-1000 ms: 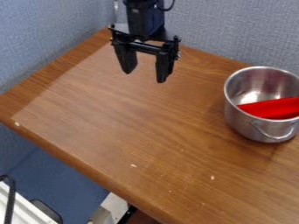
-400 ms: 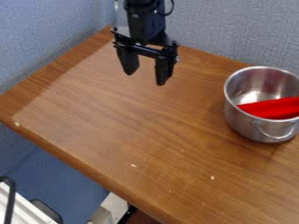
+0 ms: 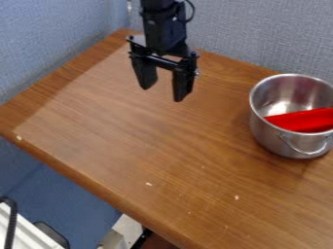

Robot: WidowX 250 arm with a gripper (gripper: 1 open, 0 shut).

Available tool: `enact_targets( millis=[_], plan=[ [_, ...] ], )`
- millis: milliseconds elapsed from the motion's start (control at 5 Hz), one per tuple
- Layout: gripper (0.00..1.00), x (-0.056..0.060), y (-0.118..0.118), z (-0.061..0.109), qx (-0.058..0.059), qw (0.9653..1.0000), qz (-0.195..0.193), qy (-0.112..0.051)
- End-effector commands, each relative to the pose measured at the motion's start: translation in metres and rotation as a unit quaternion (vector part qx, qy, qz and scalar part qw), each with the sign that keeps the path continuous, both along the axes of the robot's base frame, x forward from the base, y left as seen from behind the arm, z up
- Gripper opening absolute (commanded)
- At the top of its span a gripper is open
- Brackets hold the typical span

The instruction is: Put the red object in the metal pot

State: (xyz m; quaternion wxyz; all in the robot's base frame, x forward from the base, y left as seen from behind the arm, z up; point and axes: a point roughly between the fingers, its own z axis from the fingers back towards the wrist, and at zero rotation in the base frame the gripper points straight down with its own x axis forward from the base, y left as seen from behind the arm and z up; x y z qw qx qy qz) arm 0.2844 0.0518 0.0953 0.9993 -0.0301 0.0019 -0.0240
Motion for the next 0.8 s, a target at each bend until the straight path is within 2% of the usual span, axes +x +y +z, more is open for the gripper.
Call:
enact_targets(
  millis=[0, 200, 400, 600],
  plan=[
    [1.0, 0.006, 0.001, 0.031, 0.003, 0.9988, 0.025, -0.042],
    [1.0, 0.004, -0.007, 0.048, -0.003, 0.998, 0.039, -0.049],
    [1.0, -0.002, -0.016, 0.064, -0.002, 0.997, 0.044, -0.065],
    [1.0, 0.0, -0.015, 0.065, 0.001, 0.9962, 0.054, -0.069]
  ],
)
